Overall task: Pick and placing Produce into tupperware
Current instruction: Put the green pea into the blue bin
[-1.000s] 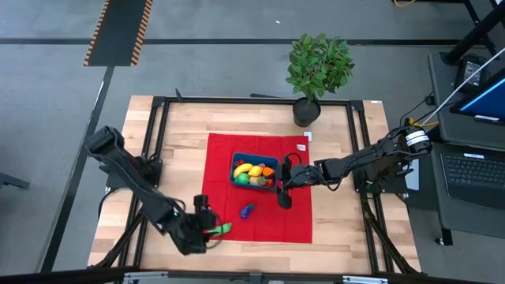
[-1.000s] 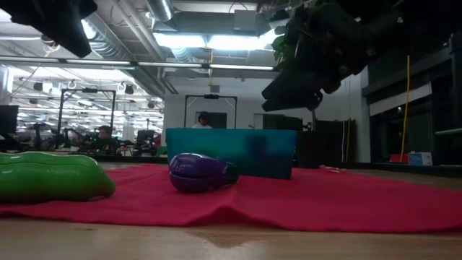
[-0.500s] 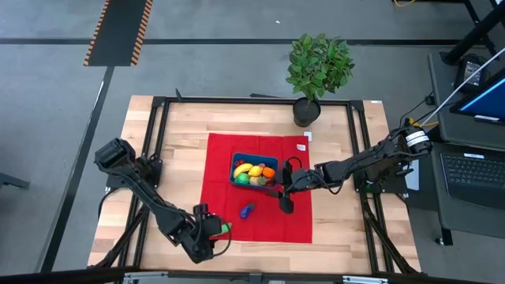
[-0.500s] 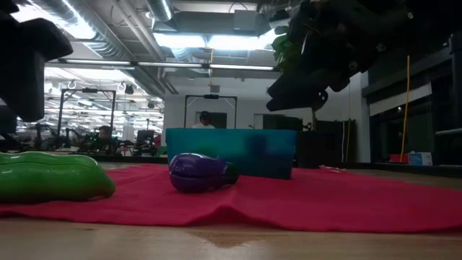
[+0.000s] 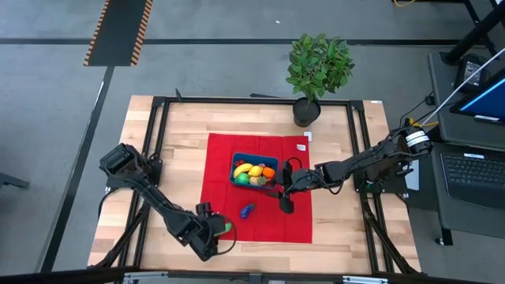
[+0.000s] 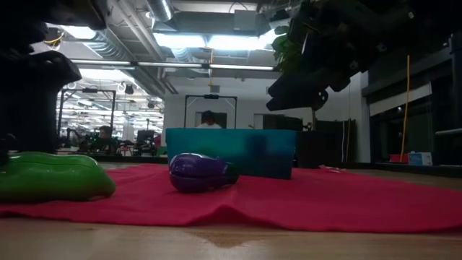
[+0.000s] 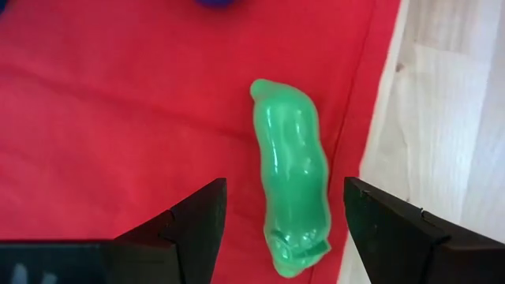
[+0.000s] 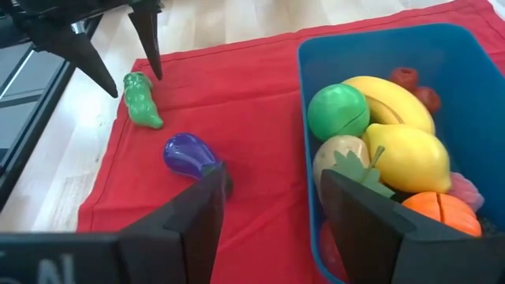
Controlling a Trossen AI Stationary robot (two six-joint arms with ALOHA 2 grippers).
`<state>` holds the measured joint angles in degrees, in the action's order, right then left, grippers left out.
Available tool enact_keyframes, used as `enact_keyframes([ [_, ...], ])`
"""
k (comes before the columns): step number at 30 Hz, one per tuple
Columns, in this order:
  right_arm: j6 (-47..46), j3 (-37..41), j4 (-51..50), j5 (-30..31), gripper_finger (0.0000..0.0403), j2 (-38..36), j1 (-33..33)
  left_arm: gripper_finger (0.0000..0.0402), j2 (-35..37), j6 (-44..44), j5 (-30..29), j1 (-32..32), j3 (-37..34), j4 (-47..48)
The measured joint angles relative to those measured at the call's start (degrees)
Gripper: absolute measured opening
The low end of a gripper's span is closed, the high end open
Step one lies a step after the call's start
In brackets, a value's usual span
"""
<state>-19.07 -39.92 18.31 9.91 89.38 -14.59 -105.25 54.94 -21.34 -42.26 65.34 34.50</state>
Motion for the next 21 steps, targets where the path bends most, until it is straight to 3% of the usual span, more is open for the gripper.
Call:
enact_keyframes([
  [4,0.0,0.0,0.0,0.0,0.021,0.0,0.0,0.0241,0.0,0.0,0.3,0.8,0.0,0.0],
  [9,0.0,0.0,0.0,0.0,0.021,0.0,0.0,0.0241,0.0,0.0,4.9,1.8,-0.8,-1.0],
  [21,0.0,0.0,0.0,0.0,0.021,0.0,0.0,0.0227,-0.2,0.0,6.7,2.6,-1.0,-1.2],
])
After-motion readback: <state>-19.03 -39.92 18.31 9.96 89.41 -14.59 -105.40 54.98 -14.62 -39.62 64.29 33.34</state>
